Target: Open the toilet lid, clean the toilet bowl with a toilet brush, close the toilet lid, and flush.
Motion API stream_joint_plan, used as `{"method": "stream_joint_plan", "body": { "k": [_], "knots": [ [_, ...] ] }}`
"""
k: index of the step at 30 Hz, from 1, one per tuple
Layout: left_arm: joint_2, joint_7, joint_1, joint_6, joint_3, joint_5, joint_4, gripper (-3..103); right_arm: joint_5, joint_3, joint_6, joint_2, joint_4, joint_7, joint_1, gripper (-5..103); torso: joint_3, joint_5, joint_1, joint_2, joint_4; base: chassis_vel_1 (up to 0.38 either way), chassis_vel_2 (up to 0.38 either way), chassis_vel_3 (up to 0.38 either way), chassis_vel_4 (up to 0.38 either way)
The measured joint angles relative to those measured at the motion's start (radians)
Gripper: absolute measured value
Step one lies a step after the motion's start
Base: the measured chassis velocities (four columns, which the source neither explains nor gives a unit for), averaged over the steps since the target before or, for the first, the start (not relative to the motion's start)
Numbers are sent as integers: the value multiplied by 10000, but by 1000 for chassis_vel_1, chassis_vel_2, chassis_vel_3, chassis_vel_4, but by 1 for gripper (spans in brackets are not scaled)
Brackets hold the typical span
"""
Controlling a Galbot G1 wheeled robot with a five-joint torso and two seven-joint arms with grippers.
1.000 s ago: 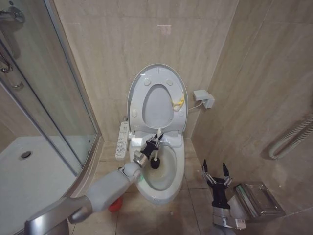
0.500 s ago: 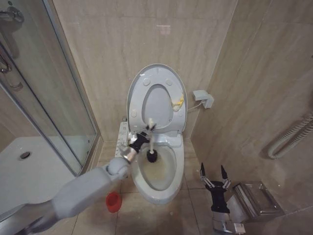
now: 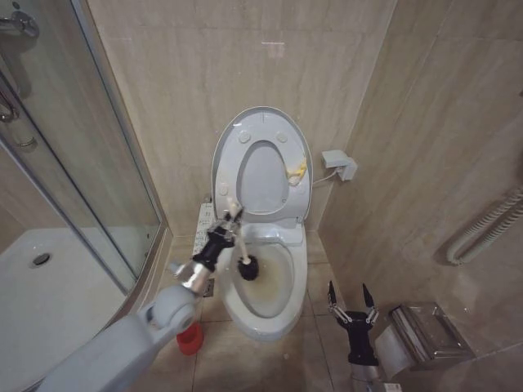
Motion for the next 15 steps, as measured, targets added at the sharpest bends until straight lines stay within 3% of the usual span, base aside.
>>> {"method": "stream_joint_plan", "body": {
  "k": [5, 8, 13, 15],
  "knots": [
    [560, -982, 1595, 729, -1515, 868, -1165, 19, 113, -122, 61, -494, -195, 87, 128, 100, 0, -1, 0, 0, -2, 0, 0, 0, 0],
    [664, -1554, 3269, 1370, -3096, 1574, -1839, 19, 264, -322, 63, -811, -130, 110, 186, 100, 0, -2, 0, 0, -5, 0, 0, 0, 0],
    [204, -1780, 4921, 1613, -4847, 2094, -2018, 19, 384, -642, 66, -1093, 169, 110, 243, 100, 0, -1, -1, 0, 2, 0, 0, 0, 0],
    [4, -1787, 5106, 1608, -5071, 2246, -1890, 19, 377, -696, 75, -1120, 223, 108, 272, 100, 0, 0, -1, 1, -2, 0, 0, 0, 0]
  ]
}}
